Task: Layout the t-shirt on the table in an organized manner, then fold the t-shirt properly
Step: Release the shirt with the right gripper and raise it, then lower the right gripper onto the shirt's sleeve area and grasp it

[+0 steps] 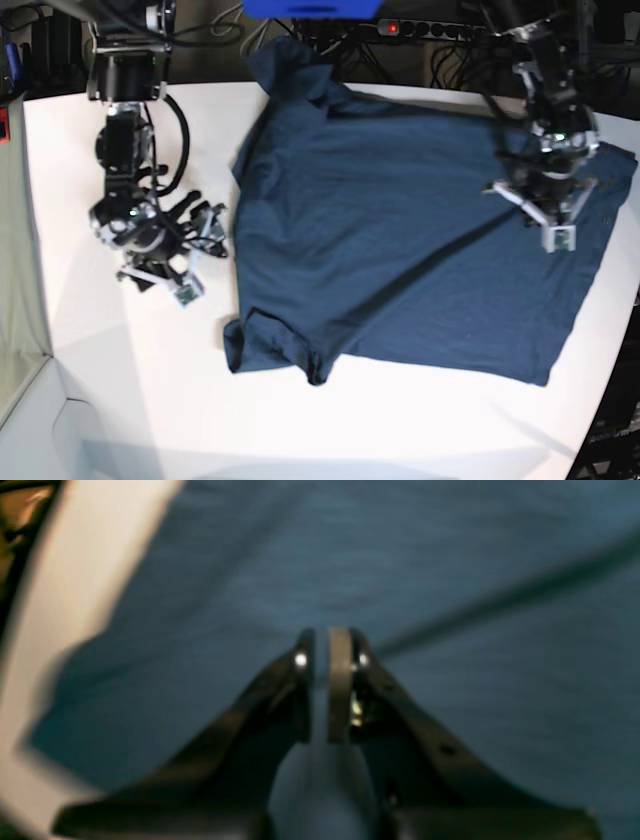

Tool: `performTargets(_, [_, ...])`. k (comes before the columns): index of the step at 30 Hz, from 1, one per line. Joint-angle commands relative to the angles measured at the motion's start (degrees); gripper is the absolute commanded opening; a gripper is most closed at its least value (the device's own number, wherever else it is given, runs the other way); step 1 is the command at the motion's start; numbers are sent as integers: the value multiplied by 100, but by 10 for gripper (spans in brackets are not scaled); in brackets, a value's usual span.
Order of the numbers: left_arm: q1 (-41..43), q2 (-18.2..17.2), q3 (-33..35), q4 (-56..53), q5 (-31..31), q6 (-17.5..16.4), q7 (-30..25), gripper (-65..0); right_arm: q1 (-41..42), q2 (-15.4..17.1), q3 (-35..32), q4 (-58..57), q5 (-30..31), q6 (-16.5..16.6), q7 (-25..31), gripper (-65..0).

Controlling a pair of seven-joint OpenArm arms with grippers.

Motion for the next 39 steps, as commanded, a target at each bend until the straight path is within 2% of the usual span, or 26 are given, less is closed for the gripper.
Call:
performTargets(1, [-101,-62,84,23,-36,-3,-162,-607,92,17,105,81,66,-34,74,-157])
performTargets(6, [-329,-123,251,-742,8,14,-206,-609,110,17,527,-253,66,-34,127,-157])
performTargets(9, [-338,-343,189,-1076,-45,6,-215,-610,84,-18,509,-411,75,-34,364,-157])
performTargets(15, [-338,-422,13,-1287,-45,-3,-224,-610,57,-572,474,-473,75,-8,557,-157])
performTargets(28, [-197,-387,13,-1278,-45,-3,-224,-610,453,-1064,-1574,-429,92,1,557,-157])
performTargets(35, [-83,-387,13,-1243,-45,-3,-224,-610,840,-1424,-1776,-587,92,1,557,-157])
performTargets(39, [-65,-422,13,-1278,-45,-3,-224,-610,1200,-1442,-1776,-1194,92,-8,566,-157])
